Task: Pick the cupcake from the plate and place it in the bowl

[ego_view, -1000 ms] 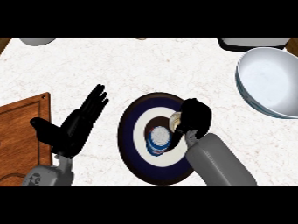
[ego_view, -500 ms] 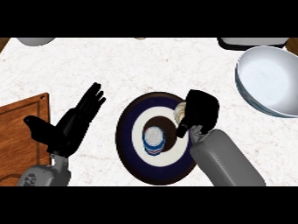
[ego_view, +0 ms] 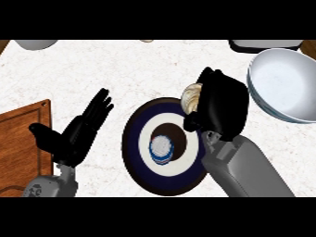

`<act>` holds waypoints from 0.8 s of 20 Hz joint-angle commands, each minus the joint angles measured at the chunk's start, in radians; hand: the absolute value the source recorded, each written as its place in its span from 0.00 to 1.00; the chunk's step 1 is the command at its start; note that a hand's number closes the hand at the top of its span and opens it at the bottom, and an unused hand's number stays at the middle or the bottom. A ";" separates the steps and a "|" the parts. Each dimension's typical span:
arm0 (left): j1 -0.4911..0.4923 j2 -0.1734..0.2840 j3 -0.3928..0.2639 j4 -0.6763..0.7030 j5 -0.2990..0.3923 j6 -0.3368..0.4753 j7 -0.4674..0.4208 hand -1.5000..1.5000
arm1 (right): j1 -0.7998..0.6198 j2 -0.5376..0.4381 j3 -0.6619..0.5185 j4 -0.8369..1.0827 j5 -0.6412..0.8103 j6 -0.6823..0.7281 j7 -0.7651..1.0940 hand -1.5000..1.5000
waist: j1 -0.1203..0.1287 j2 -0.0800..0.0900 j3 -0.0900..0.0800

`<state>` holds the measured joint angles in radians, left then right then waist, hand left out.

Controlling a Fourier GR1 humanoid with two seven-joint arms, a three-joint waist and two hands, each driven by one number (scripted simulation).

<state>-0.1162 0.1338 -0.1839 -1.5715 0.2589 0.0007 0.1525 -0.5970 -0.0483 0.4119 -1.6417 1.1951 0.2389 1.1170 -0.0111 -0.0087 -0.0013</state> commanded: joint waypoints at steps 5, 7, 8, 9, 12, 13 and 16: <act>0.007 -0.015 -0.003 0.000 -0.004 -0.003 -0.001 0.50 | -0.160 0.047 -0.073 -0.123 0.108 0.271 0.196 1.00 | 0.006 0.002 0.000; 0.012 -0.023 -0.026 0.019 -0.044 0.004 -0.026 0.50 | -0.162 0.040 -0.131 -0.152 0.120 0.284 0.146 1.00 | 0.001 0.003 0.000; 0.028 -0.001 -0.011 -0.047 -0.026 0.003 0.011 0.50 | -0.169 0.017 -0.179 -0.140 0.117 0.279 0.114 1.00 | 0.008 0.002 0.001; 0.016 -0.008 0.014 0.058 -0.006 -0.034 -0.051 0.50 | -0.176 0.018 -0.195 -0.105 0.139 0.228 0.090 1.00 | 0.006 0.008 0.000; 0.002 0.012 0.018 -0.031 -0.003 -0.022 0.025 0.50 | -0.195 -0.042 -0.300 -0.126 0.127 0.251 0.010 1.00 | 0.011 0.006 0.001; -0.008 0.004 0.024 0.034 -0.016 -0.034 -0.028 0.50 | -0.180 -0.013 -0.276 -0.075 0.165 0.200 0.016 1.00 | 0.012 0.009 0.001; -0.017 0.022 0.043 0.038 0.000 -0.058 -0.011 0.50 | -0.192 -0.071 -0.368 -0.063 0.150 0.215 -0.058 1.00 | 0.011 0.009 0.001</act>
<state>-0.1197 0.1374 -0.1632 -1.5585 0.2535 -0.0316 0.1441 -0.7785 -0.0902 0.1110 -1.7385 1.3325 0.4325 1.0063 -0.0020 -0.0024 -0.0007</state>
